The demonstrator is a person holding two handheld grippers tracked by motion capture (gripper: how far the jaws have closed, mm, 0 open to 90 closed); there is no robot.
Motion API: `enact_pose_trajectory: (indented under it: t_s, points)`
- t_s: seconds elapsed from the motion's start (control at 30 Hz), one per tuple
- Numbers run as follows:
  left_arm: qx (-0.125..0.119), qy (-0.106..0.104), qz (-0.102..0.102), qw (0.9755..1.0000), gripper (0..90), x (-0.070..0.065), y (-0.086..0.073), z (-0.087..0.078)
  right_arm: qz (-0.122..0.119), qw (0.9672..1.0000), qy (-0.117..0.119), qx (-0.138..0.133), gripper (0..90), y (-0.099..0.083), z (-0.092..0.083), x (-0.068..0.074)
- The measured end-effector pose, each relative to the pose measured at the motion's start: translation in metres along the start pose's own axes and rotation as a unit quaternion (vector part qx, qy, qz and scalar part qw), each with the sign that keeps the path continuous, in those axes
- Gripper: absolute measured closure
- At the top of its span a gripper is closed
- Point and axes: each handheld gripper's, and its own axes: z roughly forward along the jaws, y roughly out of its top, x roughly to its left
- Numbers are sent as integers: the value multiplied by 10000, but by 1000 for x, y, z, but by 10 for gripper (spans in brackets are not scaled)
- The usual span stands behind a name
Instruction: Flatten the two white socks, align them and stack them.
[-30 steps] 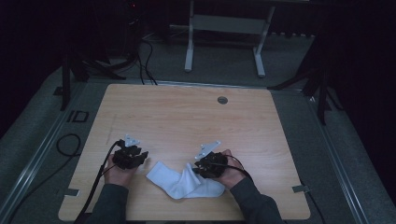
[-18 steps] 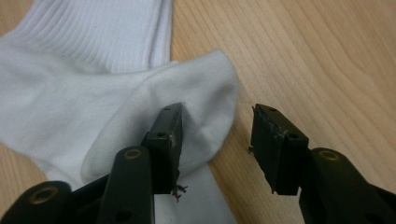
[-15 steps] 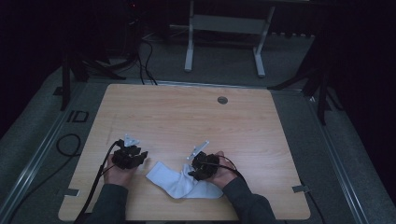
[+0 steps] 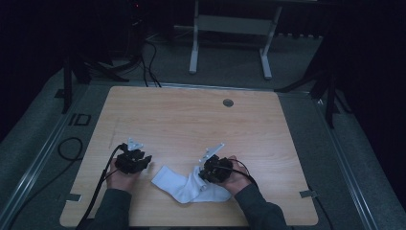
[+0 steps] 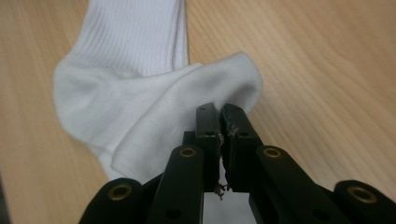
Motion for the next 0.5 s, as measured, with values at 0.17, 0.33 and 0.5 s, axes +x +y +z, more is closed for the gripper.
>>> enact_pose_trajectory:
  t_s: [0.17,0.33,0.5]
  points:
    - [14,1,-9,10000,637,0,0,1,205,9996,-162,-63,851,-10,-23,-2]
    - [32,8,0,10000,636,0,0,1,393,9988,-274,-34,847,-24,-39,-3]
    - [35,8,7,10000,636,-1,0,1,599,9972,-344,291,795,-43,-45,-4]
